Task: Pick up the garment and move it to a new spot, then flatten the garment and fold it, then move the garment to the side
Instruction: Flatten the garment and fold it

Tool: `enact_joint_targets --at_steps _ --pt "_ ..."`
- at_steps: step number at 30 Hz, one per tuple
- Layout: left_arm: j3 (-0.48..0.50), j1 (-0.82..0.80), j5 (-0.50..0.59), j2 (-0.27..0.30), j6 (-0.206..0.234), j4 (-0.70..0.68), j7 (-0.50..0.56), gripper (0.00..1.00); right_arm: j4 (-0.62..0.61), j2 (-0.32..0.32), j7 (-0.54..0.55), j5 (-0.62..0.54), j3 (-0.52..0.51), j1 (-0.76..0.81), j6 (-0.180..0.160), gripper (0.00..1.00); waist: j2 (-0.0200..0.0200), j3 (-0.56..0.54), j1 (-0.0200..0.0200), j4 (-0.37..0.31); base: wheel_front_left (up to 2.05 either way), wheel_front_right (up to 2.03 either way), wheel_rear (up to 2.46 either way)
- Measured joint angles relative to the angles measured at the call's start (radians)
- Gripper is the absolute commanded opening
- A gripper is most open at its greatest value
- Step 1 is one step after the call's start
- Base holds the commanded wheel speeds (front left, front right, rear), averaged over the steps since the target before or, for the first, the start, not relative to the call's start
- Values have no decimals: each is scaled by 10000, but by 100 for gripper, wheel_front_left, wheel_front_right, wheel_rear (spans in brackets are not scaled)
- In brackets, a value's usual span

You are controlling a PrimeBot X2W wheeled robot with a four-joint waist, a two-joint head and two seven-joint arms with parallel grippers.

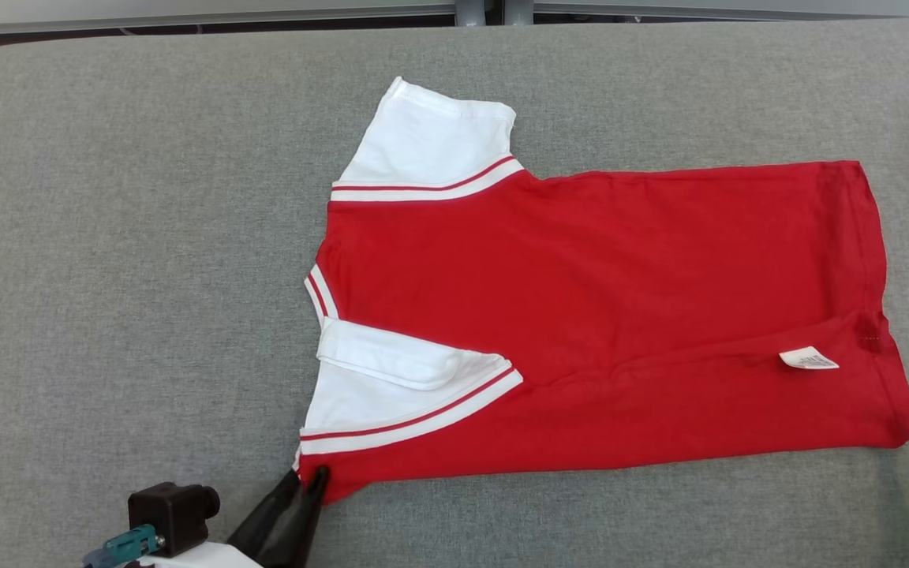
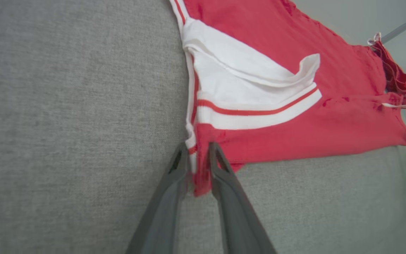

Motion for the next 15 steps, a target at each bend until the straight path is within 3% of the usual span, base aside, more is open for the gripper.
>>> enact_joint_targets --at_steps 1,2,6,10,15 --pt "-21 9 -23 -4 -19 40 6 78 29 27 -2 -180 -128 61 0 100 0 -18 -1 -17 0 0 0" --pt "-25 32 -46 -4 -15 69 8 100 61 58 -2 -303 -280 167 0 100 0 -33 0 -34 0 0 0" --pt "-88 93 -59 104 35 -6 205 100 198 267 0 -1005 -1055 389 0 100 0 -78 0 -142 0 0 0" --pt "614 -244 38 702 326 -673 10 100 119 828 -17 -1776 -1693 348 0 100 0 -144 0 -280 0 0 0" --pt "1177 -2811 426 1804 188 -1200 1668 100 -213 1269 -19 -2280 -1758 -162 2 100 0 119 0 -349 0 0 0"
